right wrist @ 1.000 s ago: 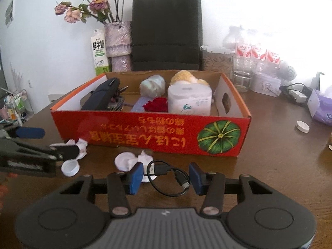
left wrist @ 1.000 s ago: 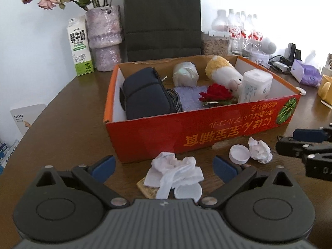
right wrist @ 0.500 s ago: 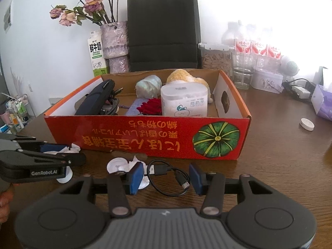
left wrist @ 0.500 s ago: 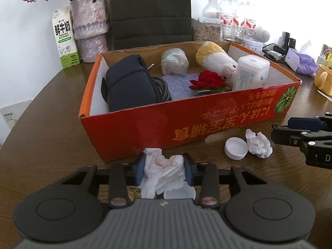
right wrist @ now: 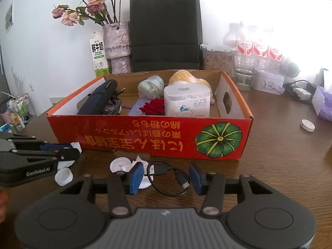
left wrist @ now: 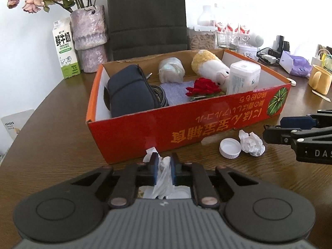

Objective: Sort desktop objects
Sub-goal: 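Grasp the black cable with the right gripper while the left grasps the white tissue, then carry the black cable and white tissue over the cardboard box, then open both grippers to release the cable and tissue into the box, then lift both grippers out of the box and move toward the table items, then grasp the crumpled white tissue with the right gripper while the left grasps the beige block, then carry the white tissue and beige block over the cardboard box, then open both grippers to drop the tissue and block into the box, then lift both grippers out of the box toward the white bottle caps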

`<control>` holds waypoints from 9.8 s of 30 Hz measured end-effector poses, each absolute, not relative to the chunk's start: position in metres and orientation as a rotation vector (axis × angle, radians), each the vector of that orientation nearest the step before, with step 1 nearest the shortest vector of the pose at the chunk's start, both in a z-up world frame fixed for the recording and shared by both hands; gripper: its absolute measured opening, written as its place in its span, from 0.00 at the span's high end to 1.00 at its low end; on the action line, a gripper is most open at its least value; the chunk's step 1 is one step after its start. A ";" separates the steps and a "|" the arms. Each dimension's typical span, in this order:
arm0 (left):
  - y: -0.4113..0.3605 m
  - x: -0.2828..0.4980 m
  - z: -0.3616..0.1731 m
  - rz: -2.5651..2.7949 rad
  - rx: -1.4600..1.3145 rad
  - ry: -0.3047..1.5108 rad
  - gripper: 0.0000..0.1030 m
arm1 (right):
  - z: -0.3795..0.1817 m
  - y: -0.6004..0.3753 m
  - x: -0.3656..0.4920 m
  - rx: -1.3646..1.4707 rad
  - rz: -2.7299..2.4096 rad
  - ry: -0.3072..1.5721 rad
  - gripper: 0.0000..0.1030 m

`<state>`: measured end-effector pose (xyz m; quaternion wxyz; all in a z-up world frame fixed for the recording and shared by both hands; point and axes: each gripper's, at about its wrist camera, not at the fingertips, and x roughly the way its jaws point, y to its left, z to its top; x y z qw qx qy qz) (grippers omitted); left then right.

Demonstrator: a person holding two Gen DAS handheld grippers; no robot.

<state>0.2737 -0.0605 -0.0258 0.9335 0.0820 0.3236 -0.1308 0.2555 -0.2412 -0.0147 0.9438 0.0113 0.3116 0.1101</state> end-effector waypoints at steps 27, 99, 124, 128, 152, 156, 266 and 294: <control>-0.062 0.246 0.074 -0.347 0.091 0.346 0.88 | 0.067 -0.207 0.251 -0.051 0.285 0.406 0.54; -0.044 0.359 0.074 -0.179 0.016 0.372 0.00 | 0.070 -0.195 0.362 -0.038 0.236 0.398 0.02; 0.013 0.258 0.034 -0.012 0.061 0.506 0.00 | 0.038 -0.222 0.242 -0.098 0.204 0.495 0.01; 0.024 0.253 0.013 0.014 0.053 0.555 0.00 | 0.015 -0.225 0.241 -0.097 0.193 0.562 0.02; 0.023 0.251 -0.014 -0.023 0.022 0.637 0.00 | -0.031 -0.215 0.274 -0.053 0.260 0.688 0.77; 0.015 0.253 -0.015 -0.043 0.028 0.641 0.00 | -0.031 -0.219 0.271 -0.029 0.260 0.676 0.80; -0.078 0.392 0.012 -0.235 0.096 0.511 0.75 | 0.011 -0.186 0.393 -0.074 0.254 0.551 0.78; -0.051 0.376 0.045 -0.016 0.071 0.411 0.00 | 0.046 -0.205 0.372 -0.021 0.174 0.439 0.00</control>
